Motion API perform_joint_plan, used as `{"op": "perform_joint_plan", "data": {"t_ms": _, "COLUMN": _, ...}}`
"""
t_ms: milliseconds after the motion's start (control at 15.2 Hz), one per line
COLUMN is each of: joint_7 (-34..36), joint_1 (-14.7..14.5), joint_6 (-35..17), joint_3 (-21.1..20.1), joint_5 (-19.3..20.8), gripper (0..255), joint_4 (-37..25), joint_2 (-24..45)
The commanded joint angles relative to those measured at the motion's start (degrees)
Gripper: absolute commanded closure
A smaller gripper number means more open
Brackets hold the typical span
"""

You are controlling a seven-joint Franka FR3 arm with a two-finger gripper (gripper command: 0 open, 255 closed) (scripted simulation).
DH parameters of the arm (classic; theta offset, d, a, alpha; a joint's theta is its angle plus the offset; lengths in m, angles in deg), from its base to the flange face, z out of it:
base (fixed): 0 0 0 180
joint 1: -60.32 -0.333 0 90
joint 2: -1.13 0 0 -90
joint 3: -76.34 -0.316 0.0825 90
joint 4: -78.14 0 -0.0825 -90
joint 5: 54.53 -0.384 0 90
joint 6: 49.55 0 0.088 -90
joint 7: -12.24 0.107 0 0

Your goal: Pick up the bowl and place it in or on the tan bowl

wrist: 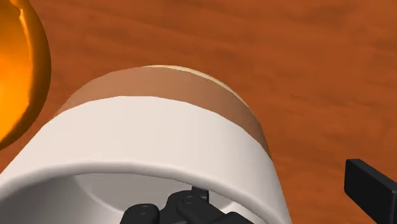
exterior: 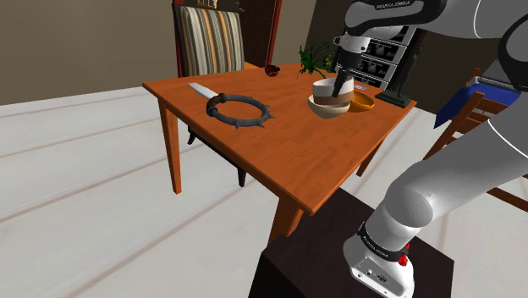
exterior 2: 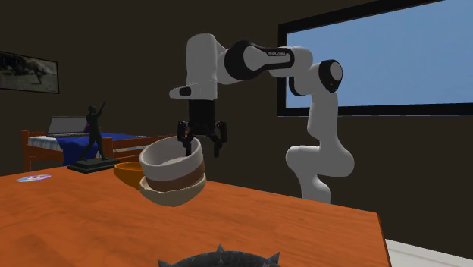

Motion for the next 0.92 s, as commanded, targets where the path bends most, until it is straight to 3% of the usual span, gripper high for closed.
{"op": "perform_joint_plan", "data": {"t_ms": 0, "joint_7": 0.0, "joint_1": 0.0, "joint_6": 0.0, "joint_3": 0.0, "joint_5": 0.0, "gripper": 0, "joint_4": 0.0, "joint_2": 0.0}}
{"op": "perform_joint_plan", "data": {"t_ms": 330, "joint_7": -0.26, "joint_1": -0.3, "joint_6": 7.25, "joint_3": -0.45, "joint_5": -0.44, "gripper": 0, "joint_4": -7.71, "joint_2": 0.48}}
{"op": "perform_joint_plan", "data": {"t_ms": 858, "joint_7": -0.26, "joint_1": -0.3, "joint_6": 7.24, "joint_3": -0.45, "joint_5": -0.44, "gripper": 0, "joint_4": -7.7, "joint_2": 0.48}}
